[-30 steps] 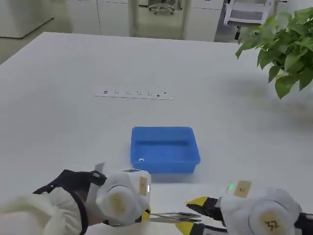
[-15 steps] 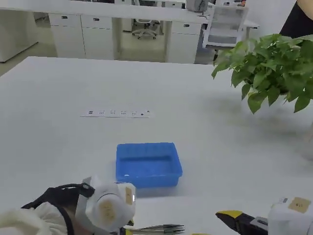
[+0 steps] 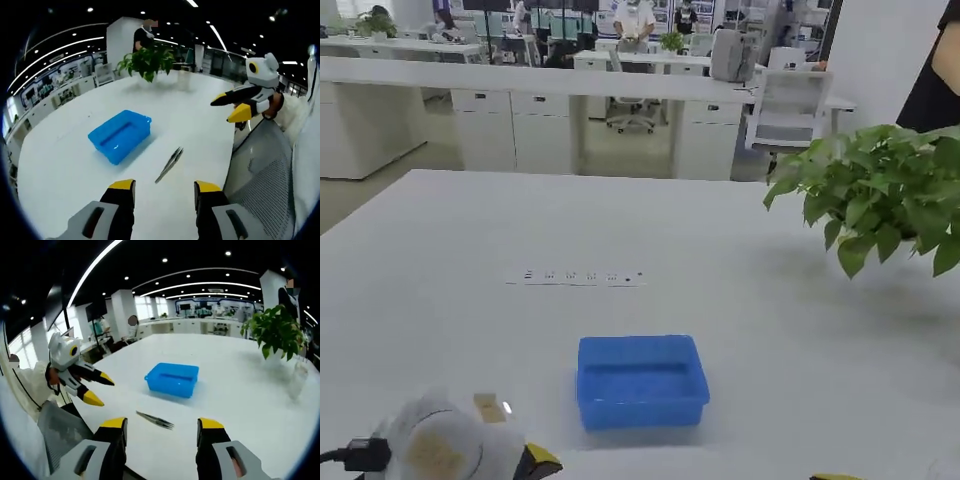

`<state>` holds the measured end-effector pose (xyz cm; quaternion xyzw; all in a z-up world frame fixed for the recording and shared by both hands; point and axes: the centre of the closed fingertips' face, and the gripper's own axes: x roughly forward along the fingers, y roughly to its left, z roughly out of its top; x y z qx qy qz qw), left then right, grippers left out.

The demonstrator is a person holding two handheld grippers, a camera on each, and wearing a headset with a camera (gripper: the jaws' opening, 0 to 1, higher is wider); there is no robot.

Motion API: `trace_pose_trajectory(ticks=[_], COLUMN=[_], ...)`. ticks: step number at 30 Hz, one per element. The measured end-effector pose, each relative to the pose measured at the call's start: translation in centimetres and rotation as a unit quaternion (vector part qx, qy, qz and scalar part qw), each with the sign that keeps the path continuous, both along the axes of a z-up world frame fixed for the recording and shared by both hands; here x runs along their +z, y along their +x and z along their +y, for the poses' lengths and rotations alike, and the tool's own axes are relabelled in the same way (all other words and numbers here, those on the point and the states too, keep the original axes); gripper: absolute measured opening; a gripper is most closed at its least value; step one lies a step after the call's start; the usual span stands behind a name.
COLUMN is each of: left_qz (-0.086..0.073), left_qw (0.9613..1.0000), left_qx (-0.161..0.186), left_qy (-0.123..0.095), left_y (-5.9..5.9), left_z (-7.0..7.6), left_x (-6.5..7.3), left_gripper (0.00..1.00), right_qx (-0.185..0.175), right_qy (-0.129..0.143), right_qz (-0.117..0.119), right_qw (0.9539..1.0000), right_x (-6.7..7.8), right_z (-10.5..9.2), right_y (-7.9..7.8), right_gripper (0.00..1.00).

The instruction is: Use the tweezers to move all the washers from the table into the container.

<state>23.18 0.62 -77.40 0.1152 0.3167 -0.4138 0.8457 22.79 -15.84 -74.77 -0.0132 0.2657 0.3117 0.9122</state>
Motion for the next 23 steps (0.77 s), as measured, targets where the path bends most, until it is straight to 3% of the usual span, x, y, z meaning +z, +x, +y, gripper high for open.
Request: trace_pose_trajectory(ticks=[2,5,8,14,16,20,23], left_qz=[0.000,-0.022,-0.019,-0.043,-0.055,-0.060,-0.056], left_qw=[0.9997,0.9958,0.9928,0.9849,0.9811,0.9765,0.9749], left_qx=[0.025,0.087,0.117,0.167,0.185,0.207,0.215], left_qy=[-0.008,-0.014,-0.019,-0.013,-0.006,-0.004,-0.007], left_y=[-0.5,-0.6,-1.5,-2.1,-2.1,-2.4,-2.6], left_z=[0.5,2.1,2.9,4.1,4.7,5.5,5.9], left_x=[0.5,1.3,1.7,2.4,2.6,2.8,2.8], left_gripper=[0.56,0.69,0.76,0.97,0.99,0.99,0.99], right_qx=[-0.002,-0.010,-0.017,-0.030,-0.034,-0.042,-0.052], right_qy=[-0.002,-0.005,-0.001,-0.006,-0.008,-0.018,-0.018], right_qz=[-0.004,-0.013,-0.014,-0.024,-0.028,-0.028,-0.032], right_qw=[1.0000,0.9999,0.9998,0.9993,0.9990,0.9986,0.9980], right_x=[0.1,0.4,0.5,0.7,0.8,0.5,0.5], right_z=[-0.2,-0.7,-1.2,-2.1,-2.3,-2.7,-3.0], right_y=[-0.1,-0.1,-0.1,-0.2,-0.2,-0.3,-0.2], right_gripper=[0.57,0.61,0.66,0.71,0.74,0.80,0.84])
